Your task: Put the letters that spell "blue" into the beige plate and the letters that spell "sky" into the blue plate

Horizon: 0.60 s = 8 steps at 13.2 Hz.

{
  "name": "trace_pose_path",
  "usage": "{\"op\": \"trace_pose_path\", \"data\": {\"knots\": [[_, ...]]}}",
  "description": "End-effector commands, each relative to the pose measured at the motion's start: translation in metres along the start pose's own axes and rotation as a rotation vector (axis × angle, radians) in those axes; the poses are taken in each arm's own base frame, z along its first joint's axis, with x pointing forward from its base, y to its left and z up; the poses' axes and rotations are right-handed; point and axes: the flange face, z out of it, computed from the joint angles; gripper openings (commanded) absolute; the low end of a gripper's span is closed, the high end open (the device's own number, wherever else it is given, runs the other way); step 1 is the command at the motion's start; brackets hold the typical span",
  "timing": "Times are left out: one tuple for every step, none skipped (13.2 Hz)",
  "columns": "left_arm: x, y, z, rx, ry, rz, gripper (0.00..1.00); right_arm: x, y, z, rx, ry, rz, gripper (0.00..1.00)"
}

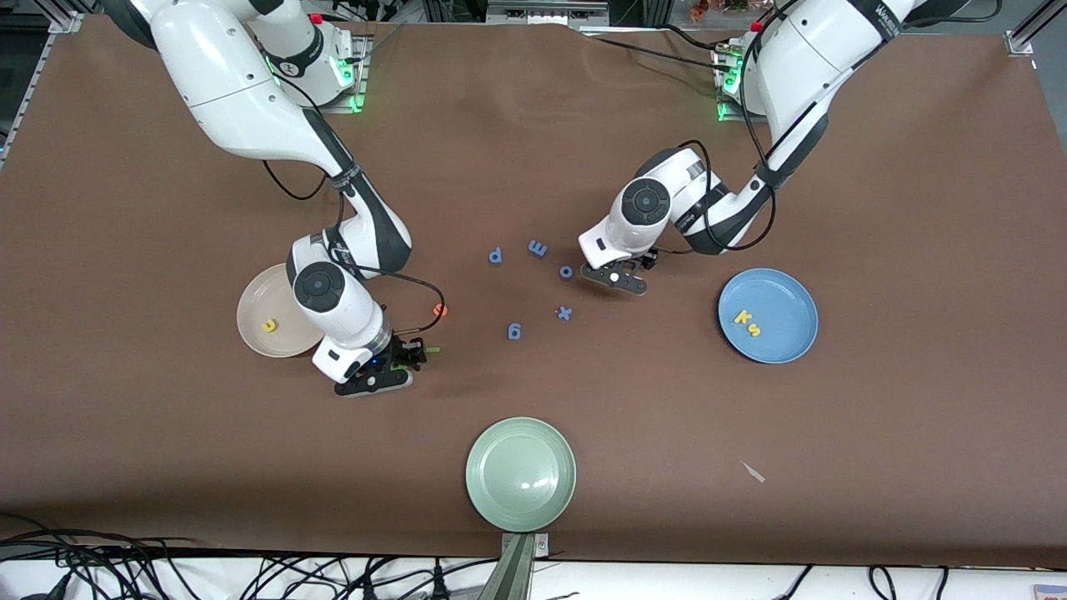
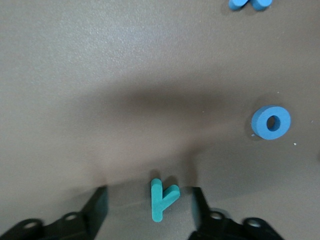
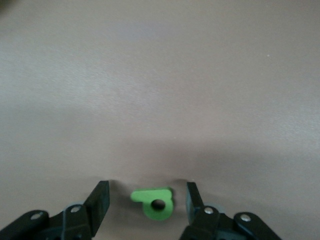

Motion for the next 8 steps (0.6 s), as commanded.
{"op": "trace_pose_path", "data": {"knots": [[-0.005, 0.004, 0.004, 0.014, 0.013, -0.029, 0.55, -0.003, 0.004, 0.009, -0.004, -0.011, -0.017, 0.65], [-0.006, 0.003, 0.005, 0.021, 0.016, -0.022, 0.49, -0.006, 0.002, 0.013, 0.001, 0.002, -0.018, 0.65], [-0.005, 0.003, 0.004, 0.030, 0.024, -0.014, 0.41, -0.009, 0.002, 0.016, 0.005, 0.009, -0.017, 0.64], [-0.005, 0.002, 0.004, 0.032, 0.026, -0.014, 0.34, -0.010, 0.002, 0.018, 0.004, 0.006, -0.017, 0.60], [-0.004, 0.000, 0.002, 0.032, 0.029, -0.018, 0.24, -0.010, 0.002, 0.019, 0.004, 0.005, -0.017, 0.58], [-0.002, -0.003, -0.001, 0.032, 0.032, -0.023, 0.20, -0.012, 0.003, 0.020, 0.003, 0.000, -0.017, 0.53], [-0.001, -0.005, -0.004, 0.037, 0.037, -0.021, 0.18, -0.013, 0.003, 0.020, 0.003, -0.002, -0.017, 0.49], [0.002, -0.010, -0.012, 0.046, 0.042, -0.021, 0.15, -0.013, 0.003, 0.020, 0.003, -0.002, -0.019, 0.45]]}}
